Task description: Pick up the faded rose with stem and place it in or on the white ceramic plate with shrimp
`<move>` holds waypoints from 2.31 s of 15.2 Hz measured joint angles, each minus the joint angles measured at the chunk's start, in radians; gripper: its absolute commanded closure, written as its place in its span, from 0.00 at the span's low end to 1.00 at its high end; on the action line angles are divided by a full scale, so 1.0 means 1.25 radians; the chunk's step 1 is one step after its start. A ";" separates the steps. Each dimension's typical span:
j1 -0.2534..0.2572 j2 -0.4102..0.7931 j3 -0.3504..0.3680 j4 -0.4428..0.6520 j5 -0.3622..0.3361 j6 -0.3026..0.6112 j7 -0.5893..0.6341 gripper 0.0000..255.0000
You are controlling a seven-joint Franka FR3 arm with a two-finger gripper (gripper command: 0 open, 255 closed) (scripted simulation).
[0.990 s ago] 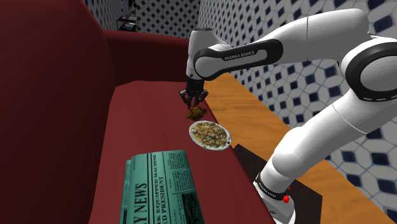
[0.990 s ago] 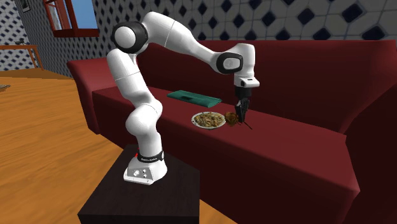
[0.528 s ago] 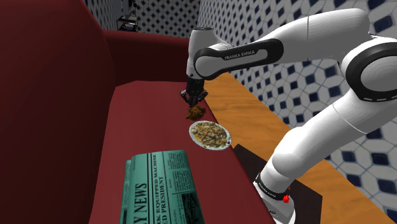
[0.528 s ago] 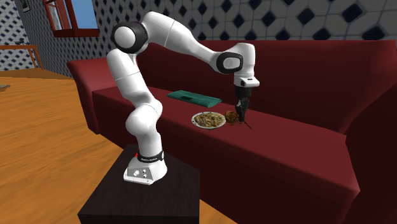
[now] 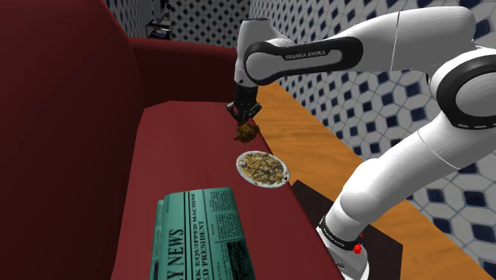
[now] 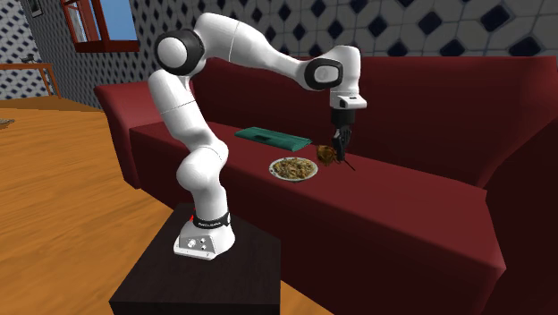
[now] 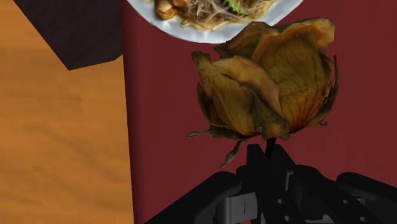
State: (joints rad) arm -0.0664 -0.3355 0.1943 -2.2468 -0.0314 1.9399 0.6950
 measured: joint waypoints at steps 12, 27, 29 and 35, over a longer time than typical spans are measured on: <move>-0.001 -0.009 -0.004 0.117 0.002 -0.126 -0.010 1.00; 0.068 -0.314 0.039 -0.050 0.078 -0.263 0.057 1.00; 0.070 -0.318 0.042 -0.072 0.081 -0.246 0.059 1.00; 0.074 -0.328 0.048 -0.141 0.087 -0.188 0.062 1.00</move>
State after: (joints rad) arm 0.0265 -0.7460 0.2542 -2.4227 0.0777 1.7053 0.7720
